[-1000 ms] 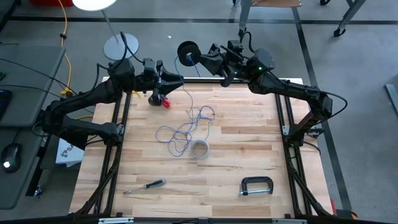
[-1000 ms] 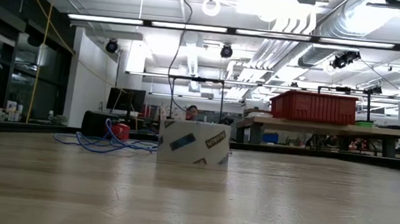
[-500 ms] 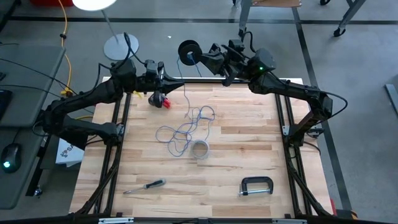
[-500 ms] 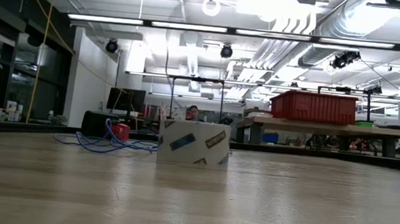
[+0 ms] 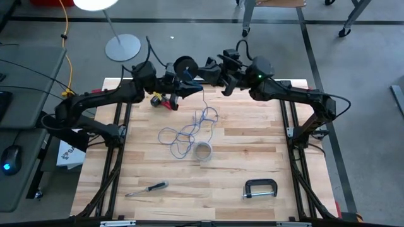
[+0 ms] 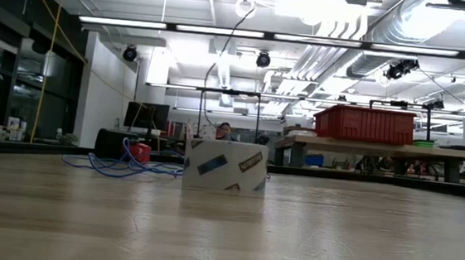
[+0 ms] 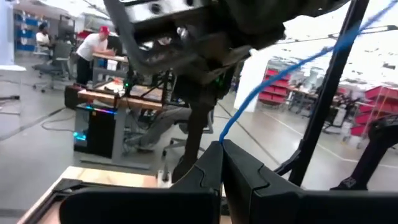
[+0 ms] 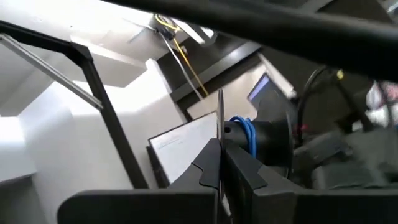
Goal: Coil cords
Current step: Coil the blue wire on the spool
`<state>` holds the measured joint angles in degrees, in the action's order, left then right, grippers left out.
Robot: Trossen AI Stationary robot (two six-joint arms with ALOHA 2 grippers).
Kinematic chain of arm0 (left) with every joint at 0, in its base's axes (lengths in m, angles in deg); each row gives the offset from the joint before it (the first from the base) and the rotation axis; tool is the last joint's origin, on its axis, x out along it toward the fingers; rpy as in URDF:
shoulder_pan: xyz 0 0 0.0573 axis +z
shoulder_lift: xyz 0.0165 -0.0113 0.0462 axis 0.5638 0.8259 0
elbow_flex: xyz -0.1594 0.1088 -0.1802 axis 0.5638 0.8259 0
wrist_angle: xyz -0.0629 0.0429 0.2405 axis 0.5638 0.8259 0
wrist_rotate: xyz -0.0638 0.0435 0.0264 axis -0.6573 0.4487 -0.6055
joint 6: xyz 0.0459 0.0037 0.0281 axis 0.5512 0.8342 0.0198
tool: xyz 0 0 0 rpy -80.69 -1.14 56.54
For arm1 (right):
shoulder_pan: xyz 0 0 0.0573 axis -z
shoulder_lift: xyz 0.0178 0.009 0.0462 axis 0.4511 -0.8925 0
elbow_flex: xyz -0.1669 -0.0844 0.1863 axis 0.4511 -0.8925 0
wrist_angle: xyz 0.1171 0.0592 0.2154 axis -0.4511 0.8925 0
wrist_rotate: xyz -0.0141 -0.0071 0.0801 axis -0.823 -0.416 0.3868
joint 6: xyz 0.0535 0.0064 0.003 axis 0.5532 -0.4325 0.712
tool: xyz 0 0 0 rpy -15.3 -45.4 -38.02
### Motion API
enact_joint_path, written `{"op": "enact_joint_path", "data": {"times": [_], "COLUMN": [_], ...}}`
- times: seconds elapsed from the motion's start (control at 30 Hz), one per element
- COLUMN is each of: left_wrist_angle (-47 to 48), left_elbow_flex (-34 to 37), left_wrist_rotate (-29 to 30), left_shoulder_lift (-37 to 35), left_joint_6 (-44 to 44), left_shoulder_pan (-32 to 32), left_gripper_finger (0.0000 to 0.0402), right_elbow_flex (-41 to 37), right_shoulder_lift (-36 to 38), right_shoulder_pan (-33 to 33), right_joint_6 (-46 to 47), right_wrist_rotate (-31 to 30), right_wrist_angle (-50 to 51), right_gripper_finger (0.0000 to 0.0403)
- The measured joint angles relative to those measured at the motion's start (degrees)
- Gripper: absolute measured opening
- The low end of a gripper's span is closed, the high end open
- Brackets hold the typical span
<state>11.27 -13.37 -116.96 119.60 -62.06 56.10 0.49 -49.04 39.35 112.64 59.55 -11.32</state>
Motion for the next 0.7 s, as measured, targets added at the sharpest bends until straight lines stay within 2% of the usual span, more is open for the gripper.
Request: {"op": "enact_joint_path", "data": {"times": [0.2, 0.3, 0.57, 0.7], "left_wrist_angle": [0.1, 1.89, 15.97, 21.18], "left_elbow_flex": [-3.71, -6.45, -13.04, -15.64], "left_wrist_rotate": [-0.22, -3.22, -4.39, -7.49], "left_shoulder_lift": [1.86, 3.13, 3.34, 3.38], "left_joint_6": [2.7, 3.72, 12.86, 13.69], "left_shoulder_pan": [0.13, 0.49, 0.55, 0.57], "left_gripper_finger": [0.0, 0.0, 0.0, 0.0], "right_elbow_flex": [0.0, 0.09, 0.13, 0.13], "right_shoulder_lift": [0.0, 0.21, 0.21, 0.17], "right_shoulder_pan": [-1.55, -1.98, -3.34, -3.82], "right_joint_6": [3.21, 4.29, 5.65, 6.65], "right_wrist_rotate": [2.42, 2.26, 2.94, 4.23], "right_wrist_angle": [3.98, 6.55, 8.1, 10.8], "right_gripper_finger": [0.0, 0.0, 0.0, 0.0]}}
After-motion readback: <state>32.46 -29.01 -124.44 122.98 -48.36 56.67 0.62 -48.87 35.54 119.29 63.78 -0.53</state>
